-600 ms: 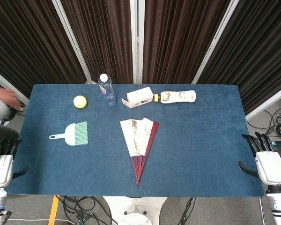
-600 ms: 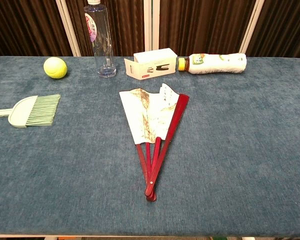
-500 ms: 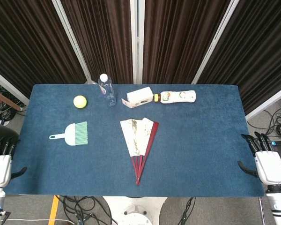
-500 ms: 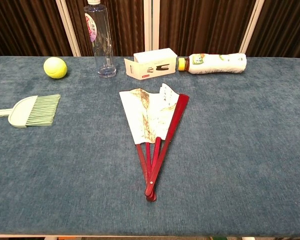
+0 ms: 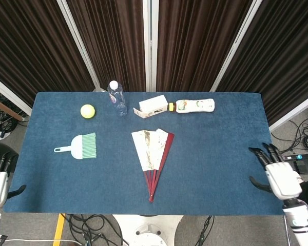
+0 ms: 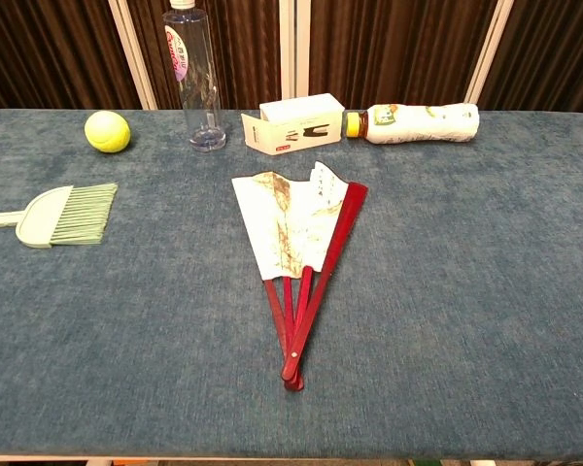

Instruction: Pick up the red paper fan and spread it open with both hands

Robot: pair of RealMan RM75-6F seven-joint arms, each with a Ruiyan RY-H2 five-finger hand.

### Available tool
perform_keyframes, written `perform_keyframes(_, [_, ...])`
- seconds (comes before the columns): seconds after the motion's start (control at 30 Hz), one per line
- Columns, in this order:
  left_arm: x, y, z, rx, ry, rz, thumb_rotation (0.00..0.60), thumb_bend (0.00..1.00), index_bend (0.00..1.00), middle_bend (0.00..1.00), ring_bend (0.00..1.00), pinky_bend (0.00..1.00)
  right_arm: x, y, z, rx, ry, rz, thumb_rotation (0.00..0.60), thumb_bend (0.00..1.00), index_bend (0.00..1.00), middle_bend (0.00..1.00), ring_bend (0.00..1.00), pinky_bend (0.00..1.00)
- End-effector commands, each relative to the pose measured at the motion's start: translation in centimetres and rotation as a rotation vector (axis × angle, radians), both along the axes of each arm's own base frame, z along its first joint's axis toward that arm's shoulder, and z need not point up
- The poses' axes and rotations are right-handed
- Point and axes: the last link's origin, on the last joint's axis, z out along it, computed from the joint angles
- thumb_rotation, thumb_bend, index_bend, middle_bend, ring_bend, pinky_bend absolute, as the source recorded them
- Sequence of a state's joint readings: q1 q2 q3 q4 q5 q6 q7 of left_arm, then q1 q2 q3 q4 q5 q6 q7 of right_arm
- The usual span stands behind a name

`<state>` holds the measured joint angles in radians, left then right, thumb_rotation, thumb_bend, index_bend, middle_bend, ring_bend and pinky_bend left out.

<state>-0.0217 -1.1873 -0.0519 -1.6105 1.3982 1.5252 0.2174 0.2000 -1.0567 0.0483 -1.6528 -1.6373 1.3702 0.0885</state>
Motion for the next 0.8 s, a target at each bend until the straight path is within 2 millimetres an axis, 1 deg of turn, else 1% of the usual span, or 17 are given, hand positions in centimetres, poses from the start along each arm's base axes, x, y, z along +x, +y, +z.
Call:
perform_keyframes(0.03, [0.2, 0.1, 0.0, 0.004, -0.002, -0.010, 0.600, 0.00, 0.17, 0.10, 0.00, 0.16, 2.9, -3.2, -2.7, 0.116, -0.003, 0.113, 0.600, 0.14, 0.21, 0.26, 0.01, 0.01])
perform_keyframes(0.07, [0.2, 0.0, 0.0, 0.005, -0.004, -0.010, 0.600, 0.00, 0.17, 0.10, 0.00, 0.16, 3.7, -4.4, -3.8, 0.151, 0.007, 0.138, 0.600, 0.13, 0.23, 0.27, 0.02, 0.01])
perform_keyframes(0.13, [0.1, 0.0, 0.0, 0.003, -0.007, -0.005, 0.600, 0.00, 0.17, 0.10, 0.00, 0.16, 4.9, -6.0, -5.8, 0.204, 0.022, 0.166, 0.600, 0.09, 0.26, 0.27, 0.02, 0.01])
perform_keyframes(0.17, [0.0, 0.0, 0.0, 0.004, -0.008, -0.001, 0.600, 0.00, 0.17, 0.10, 0.00, 0.16, 5.6, -7.1, -7.3, 0.240, 0.026, 0.177, 0.600, 0.08, 0.27, 0.26, 0.02, 0.01])
perform_keyframes(0.23, [-0.1, 0.0, -0.1, 0.003, -0.014, 0.007, 0.600, 0.00, 0.17, 0.10, 0.00, 0.16, 6.7, -8.3, -9.4, 0.287, 0.027, 0.196, 0.600, 0.06, 0.27, 0.25, 0.02, 0.01])
perform_keyframes(0.27, [-0.2, 0.0, -0.1, 0.004, -0.017, 0.011, 0.600, 0.00, 0.17, 0.10, 0.00, 0.16, 7.5, -9.0, -10.9, 0.307, 0.032, 0.214, 0.600, 0.05, 0.27, 0.24, 0.02, 0.01])
perform_keyframes(0.33, [-0.3, 0.2, -0.1, 0.002, -0.016, 0.014, 0.600, 0.00, 0.17, 0.10, 0.00, 0.16, 8.4, -10.0, -13.0, 0.323, 0.052, 0.240, 0.600, 0.03, 0.28, 0.24, 0.02, 0.01])
perform_keyframes(0.37, [-0.4, 0.2, -0.1, 0.001, -0.014, 0.015, 0.600, 0.00, 0.17, 0.10, 0.00, 0.16, 9.1, -10.6, -14.4, 0.327, 0.064, 0.257, 0.600, 0.03, 0.28, 0.24, 0.02, 0.01])
perform_keyframes(0.47, [-0.5, 0.5, -0.1, -0.002, -0.014, 0.014, 0.600, 0.00, 0.17, 0.10, 0.00, 0.16, 10.6, -11.4, -17.7, 0.324, 0.060, 0.292, 0.600, 0.02, 0.30, 0.24, 0.02, 0.01])
perform_keyframes(0.57, [-0.6, 0.6, 0.0, 0.001, -0.017, 0.015, 0.600, 0.00, 0.17, 0.10, 0.00, 0.16, 11.5, -11.7, -20.3, 0.323, 0.056, 0.312, 0.600, 0.02, 0.31, 0.25, 0.02, 0.01])
perform_keyframes(0.67, [-0.7, 0.7, 0.1, 0.005, -0.019, 0.018, 0.600, 0.00, 0.17, 0.10, 0.00, 0.16, 12.0, -11.9, -22.4, 0.322, 0.068, 0.326, 0.600, 0.01, 0.33, 0.25, 0.02, 0.01])
perform_keyframes(0.8, [-0.8, 0.7, 0.0, -0.001, -0.027, 0.018, 0.600, 0.00, 0.17, 0.10, 0.00, 0.16, 12.6, -11.7, -24.3, 0.291, 0.091, 0.367, 0.600, 0.03, 0.35, 0.26, 0.02, 0.01])
